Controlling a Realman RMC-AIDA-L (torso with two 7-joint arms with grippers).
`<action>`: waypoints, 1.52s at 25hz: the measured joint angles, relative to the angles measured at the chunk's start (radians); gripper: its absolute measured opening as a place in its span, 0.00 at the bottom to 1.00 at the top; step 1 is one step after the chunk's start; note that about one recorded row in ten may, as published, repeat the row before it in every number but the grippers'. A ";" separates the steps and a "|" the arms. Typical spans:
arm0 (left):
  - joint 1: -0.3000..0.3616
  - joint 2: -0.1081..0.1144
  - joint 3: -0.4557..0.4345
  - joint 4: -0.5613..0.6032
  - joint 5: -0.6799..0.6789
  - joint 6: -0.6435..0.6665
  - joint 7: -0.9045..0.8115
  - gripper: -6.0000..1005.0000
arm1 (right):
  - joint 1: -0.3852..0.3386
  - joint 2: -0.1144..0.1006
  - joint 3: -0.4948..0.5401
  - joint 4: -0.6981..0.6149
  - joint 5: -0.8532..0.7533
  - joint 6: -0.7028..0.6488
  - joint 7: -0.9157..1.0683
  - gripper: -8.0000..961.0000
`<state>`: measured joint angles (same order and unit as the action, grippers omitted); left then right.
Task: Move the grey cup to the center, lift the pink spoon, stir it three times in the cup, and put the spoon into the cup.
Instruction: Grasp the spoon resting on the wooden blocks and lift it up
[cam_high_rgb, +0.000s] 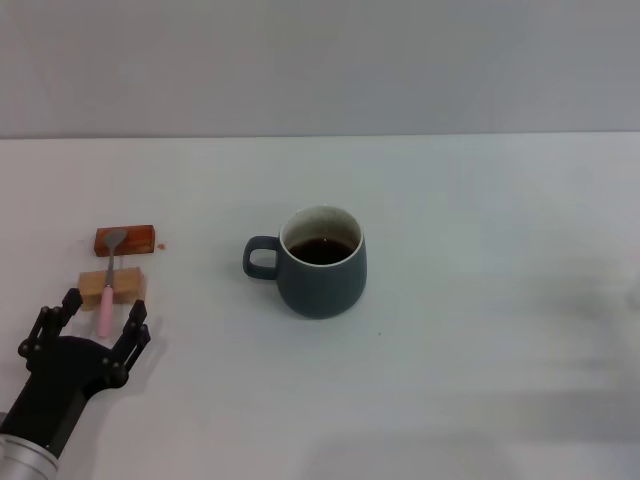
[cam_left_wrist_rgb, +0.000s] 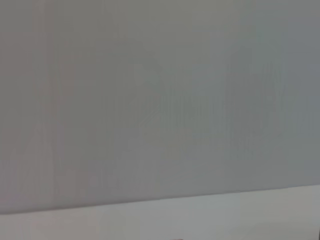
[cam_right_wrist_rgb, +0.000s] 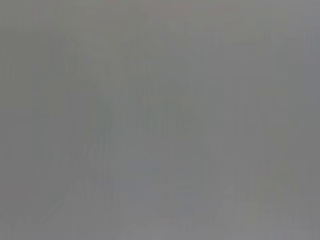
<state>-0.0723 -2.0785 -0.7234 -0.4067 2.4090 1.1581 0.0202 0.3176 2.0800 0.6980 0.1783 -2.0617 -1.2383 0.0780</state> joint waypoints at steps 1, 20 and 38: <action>0.000 0.000 0.002 -0.005 -0.004 -0.001 0.005 0.77 | 0.000 0.000 0.000 0.000 0.000 0.000 0.001 0.01; 0.010 0.000 0.026 -0.009 -0.016 -0.015 0.008 0.77 | -0.034 0.000 0.000 0.002 -0.001 -0.035 0.005 0.01; -0.010 0.000 0.022 -0.021 -0.018 -0.078 0.033 0.77 | -0.033 0.000 -0.002 0.007 -0.002 -0.036 0.007 0.01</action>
<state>-0.0819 -2.0784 -0.7013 -0.4279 2.3914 1.0800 0.0531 0.2845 2.0800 0.6964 0.1857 -2.0633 -1.2746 0.0854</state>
